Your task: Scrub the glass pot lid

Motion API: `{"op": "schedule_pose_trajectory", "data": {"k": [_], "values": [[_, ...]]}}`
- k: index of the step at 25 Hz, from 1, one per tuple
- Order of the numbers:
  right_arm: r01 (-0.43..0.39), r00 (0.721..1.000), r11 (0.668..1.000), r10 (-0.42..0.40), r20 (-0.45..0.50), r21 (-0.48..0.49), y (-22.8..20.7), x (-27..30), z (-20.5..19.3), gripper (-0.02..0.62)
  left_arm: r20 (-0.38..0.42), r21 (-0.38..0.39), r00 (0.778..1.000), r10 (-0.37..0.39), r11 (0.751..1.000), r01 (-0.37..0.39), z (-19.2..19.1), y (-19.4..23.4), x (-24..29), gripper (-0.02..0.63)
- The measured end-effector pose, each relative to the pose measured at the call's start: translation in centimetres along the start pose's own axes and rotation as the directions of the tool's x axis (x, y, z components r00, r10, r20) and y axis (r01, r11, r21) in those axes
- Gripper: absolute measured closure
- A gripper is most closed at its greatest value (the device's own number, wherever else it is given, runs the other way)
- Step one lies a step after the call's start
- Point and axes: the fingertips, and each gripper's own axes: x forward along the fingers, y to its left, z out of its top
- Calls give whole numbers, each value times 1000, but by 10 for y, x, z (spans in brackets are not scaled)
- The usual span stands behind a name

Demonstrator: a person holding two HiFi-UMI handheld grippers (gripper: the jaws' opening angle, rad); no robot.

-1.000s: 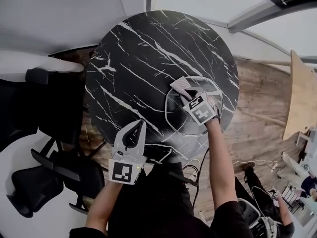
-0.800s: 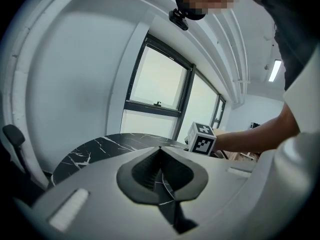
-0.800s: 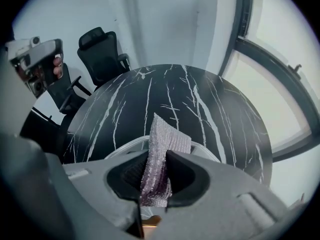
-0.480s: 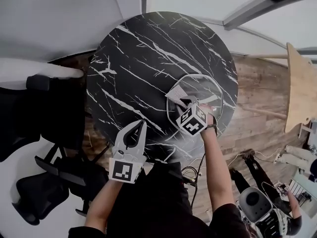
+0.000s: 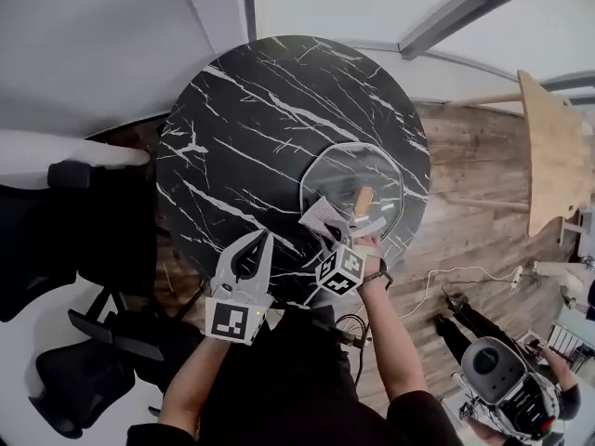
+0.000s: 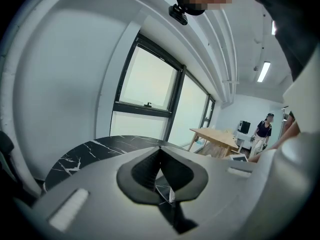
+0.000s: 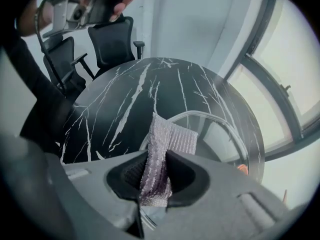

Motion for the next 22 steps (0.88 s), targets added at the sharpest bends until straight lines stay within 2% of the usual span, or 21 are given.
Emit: {"op": "schedule_pose_trajectory", "data": {"k": [6,9,12,15,18,20,22], "values": [[-47,997,997,43,69,54,40,3,-7,515,-4,16,999,-50,999,50,6,-18,5,603],[-113,991,990,105,86,90,57,0,-11,515,-5,13,998,-67,998,67,6,-24,3,603],[-203,972,964,177,155,173,68,-8,-12,517,-6,20,997,-81,996,81,7,-29,2,603],[-298,940,913,230,254,278,72,-17,-12,517,-29,24,996,-89,996,90,4,-31,0,603],[-373,902,869,257,347,326,72,-27,-9,517,-28,42,995,-98,994,99,2,-32,1,603],[-399,868,852,233,438,339,67,-43,-6,518,-23,49,995,-102,993,103,4,-36,-1,603],[-416,821,843,186,540,342,56,-66,-3,518,-19,51,995,-95,994,96,6,-40,-2,603]]}}
